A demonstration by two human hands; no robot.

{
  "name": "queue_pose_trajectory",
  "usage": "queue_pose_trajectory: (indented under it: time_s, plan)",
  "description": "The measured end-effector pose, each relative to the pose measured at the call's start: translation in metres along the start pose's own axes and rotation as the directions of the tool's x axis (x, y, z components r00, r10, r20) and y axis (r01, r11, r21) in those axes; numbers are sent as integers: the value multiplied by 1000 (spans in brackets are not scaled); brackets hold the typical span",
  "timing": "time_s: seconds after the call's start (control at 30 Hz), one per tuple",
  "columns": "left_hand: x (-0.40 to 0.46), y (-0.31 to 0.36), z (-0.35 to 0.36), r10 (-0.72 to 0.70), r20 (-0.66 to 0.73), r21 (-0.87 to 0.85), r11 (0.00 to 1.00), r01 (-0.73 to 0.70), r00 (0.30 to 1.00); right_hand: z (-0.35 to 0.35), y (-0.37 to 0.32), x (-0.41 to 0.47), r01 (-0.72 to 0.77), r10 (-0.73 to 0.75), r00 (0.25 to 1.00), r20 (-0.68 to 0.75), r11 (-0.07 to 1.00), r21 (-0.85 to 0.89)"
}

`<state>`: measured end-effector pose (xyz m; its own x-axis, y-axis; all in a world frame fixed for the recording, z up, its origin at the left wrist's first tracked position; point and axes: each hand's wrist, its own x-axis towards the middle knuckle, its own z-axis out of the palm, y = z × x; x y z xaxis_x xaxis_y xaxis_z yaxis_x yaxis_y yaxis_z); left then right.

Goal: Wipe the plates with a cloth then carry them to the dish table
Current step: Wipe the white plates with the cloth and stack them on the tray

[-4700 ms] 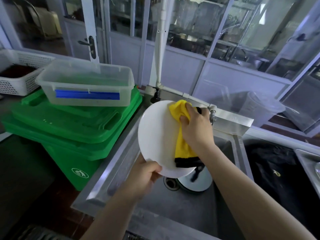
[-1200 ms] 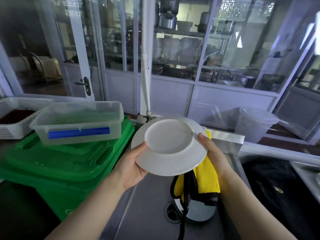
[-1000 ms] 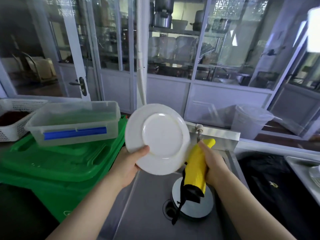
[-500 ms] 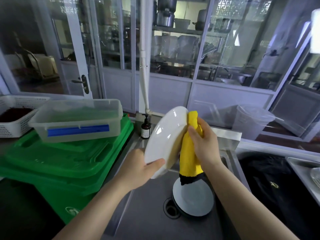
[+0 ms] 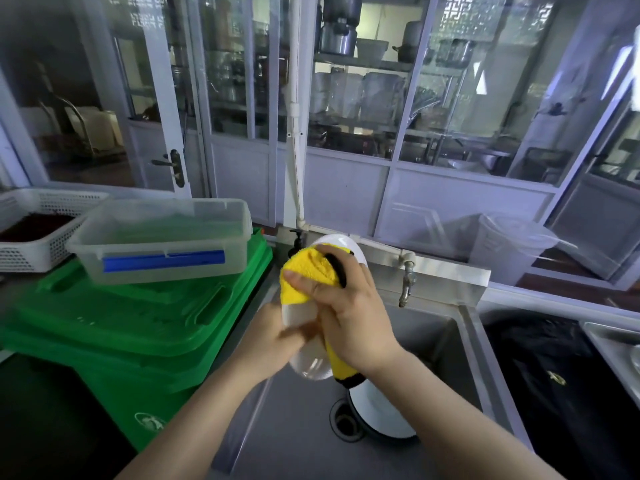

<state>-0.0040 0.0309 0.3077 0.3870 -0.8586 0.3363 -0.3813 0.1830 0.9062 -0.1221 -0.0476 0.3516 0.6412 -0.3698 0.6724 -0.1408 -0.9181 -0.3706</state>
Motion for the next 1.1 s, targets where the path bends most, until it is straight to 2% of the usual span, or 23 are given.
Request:
queue_pose_trajectory:
  time_s: [0.17, 0.33, 0.43, 0.53, 0.63, 0.87, 1.03, 1.1]
  plan:
    - [-2, -6, -3, -27, 32, -119, 992, 31, 999, -10, 24, 28, -109, 112, 991, -70, 993, 43]
    - [-6, -13, -6, -116, -5, -297, 949, 109, 993, -21, 68, 44, -342, 342, 940, 8, 936, 83]
    - [-6, -20, -7, -190, -67, -464, 875, 138, 980, -20, 88, 30, -389, 388, 920, 57, 921, 12]
    - [-3, -25, -8, -289, -141, -650, 749, 131, 947, -13, 94, 6, -411, 408, 910, 77, 912, 18]
    - [3, -27, -11, -364, -201, -754, 650, 93, 910, -4, 88, -13, -386, 383, 921, 65, 921, 47]
    - [16, -16, 4, -424, -261, -847, 531, 5, 867, 5, 46, -22, -259, 261, 964, 55, 965, -27]
    - [21, -10, 14, -456, -252, -861, 508, 17, 853, 19, 11, -31, -57, 60, 990, 124, 998, -25]
    - [19, -9, 15, -452, -254, -859, 512, 15, 855, 15, 12, -30, -51, 52, 990, 133, 999, -12]
